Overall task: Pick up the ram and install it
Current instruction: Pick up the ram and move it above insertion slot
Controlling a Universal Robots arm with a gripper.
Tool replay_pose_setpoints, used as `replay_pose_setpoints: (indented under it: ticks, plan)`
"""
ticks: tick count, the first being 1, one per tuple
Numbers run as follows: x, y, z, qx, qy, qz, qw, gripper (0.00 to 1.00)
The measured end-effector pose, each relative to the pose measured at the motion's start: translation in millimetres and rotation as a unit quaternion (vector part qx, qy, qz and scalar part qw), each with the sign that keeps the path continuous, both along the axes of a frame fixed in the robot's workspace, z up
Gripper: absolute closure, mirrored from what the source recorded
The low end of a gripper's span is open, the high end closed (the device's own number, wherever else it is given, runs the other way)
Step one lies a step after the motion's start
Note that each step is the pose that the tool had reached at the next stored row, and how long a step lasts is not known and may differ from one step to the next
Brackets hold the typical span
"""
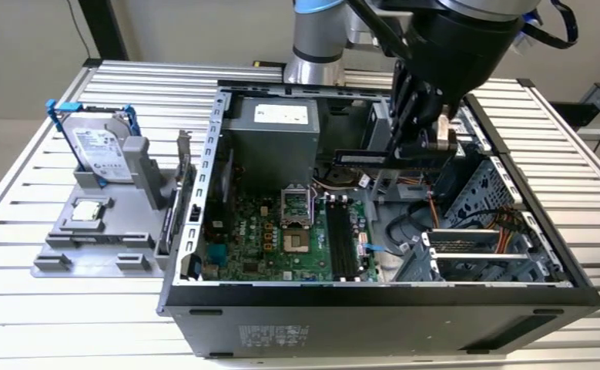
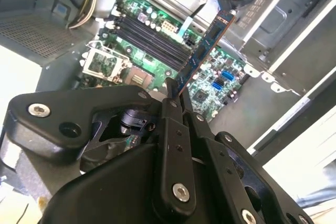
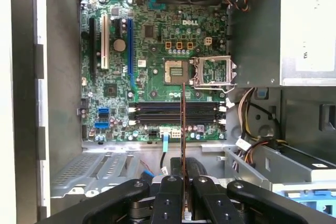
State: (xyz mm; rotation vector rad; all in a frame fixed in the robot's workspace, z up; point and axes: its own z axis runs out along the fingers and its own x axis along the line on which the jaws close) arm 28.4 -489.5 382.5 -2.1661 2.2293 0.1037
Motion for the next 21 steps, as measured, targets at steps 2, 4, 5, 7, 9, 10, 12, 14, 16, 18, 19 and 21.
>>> replay_pose_setpoints:
  ticks: [2,4,5,7,9,10,12,14,16,18,19,21]
  plan:
    - [0.0,3.7,-0.1,0.0001,0.0000,-0.001,1.00000,1.00]
    - [0.2,6.1,0.0,0.0000,0.0001,-0.003,1.00000,1.00]
    - [0.2,6.6,0.0,0.0000,0.0000,-0.005,0.99999,1.00]
    - [0.3,7.0,0.0,0.0000,0.0000,-0.012,0.99993,1.00]
    - [0.4,7.6,0.0,0.0000,0.0001,-0.019,0.99982,1.00]
    - [0.4,8.1,-0.1,0.0000,0.0000,-0.022,0.99976,1.00]
    - [0.4,9.4,0.0,0.0000,0.0000,-0.026,0.99967,1.00]
    - [0.4,11.0,0.0,0.0000,0.0000,-0.029,0.99957,1.00]
    - [0.5,11.4,-0.1,0.0001,0.0000,-0.036,0.99935,1.00]
    - [0.6,11.9,0.0,0.0000,0.0000,-0.044,0.99905,1.00]
    - [0.6,12.1,-0.1,0.0001,0.0000,-0.047,0.99888,1.00]
    - [0.5,13.5,0.0,0.0000,0.0000,-0.052,0.99863,1.00]
